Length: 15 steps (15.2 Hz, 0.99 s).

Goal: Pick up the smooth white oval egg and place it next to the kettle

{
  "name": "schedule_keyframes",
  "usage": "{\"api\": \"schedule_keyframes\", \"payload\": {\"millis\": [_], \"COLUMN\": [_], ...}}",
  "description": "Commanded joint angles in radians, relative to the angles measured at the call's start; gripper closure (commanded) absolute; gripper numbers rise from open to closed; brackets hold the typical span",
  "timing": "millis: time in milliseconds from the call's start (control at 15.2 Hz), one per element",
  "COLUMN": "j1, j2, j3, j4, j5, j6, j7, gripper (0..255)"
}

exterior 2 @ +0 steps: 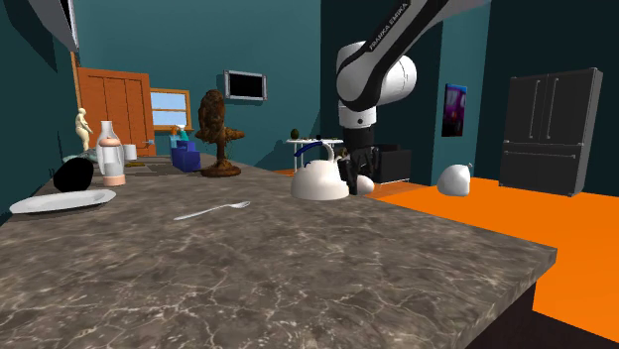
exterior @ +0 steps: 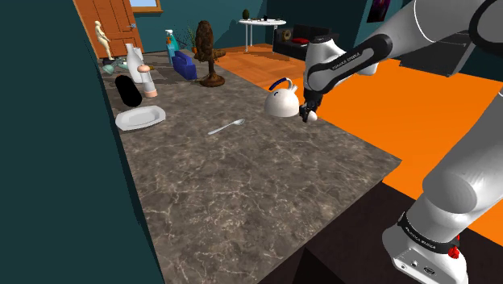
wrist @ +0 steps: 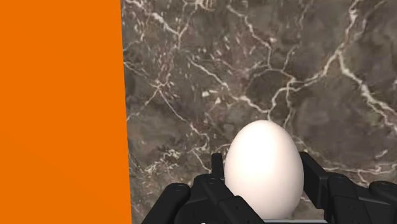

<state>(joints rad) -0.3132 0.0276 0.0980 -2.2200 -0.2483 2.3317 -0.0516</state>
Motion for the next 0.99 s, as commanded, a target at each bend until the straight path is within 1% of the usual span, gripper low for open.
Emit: {"api": "schedule_keyframes", "payload": {"millis": [0,396,858,924], "j1": [0.0,-0.001,-0.001,-0.001], "j2": [0.013,0.058,0.058,0.058], "j3": [-0.001,-0.004,-0.004,-0.004], "j4": [-0.013,-0.037,-0.037,-0.037], "j5": [-0.008,-0.033,-0.033,-0.033], "j6": [0.026,0.093,0.093,0.093], "j7": [0.009,0.035,0.035,0.035], "gripper": [255,255,255,0]}}
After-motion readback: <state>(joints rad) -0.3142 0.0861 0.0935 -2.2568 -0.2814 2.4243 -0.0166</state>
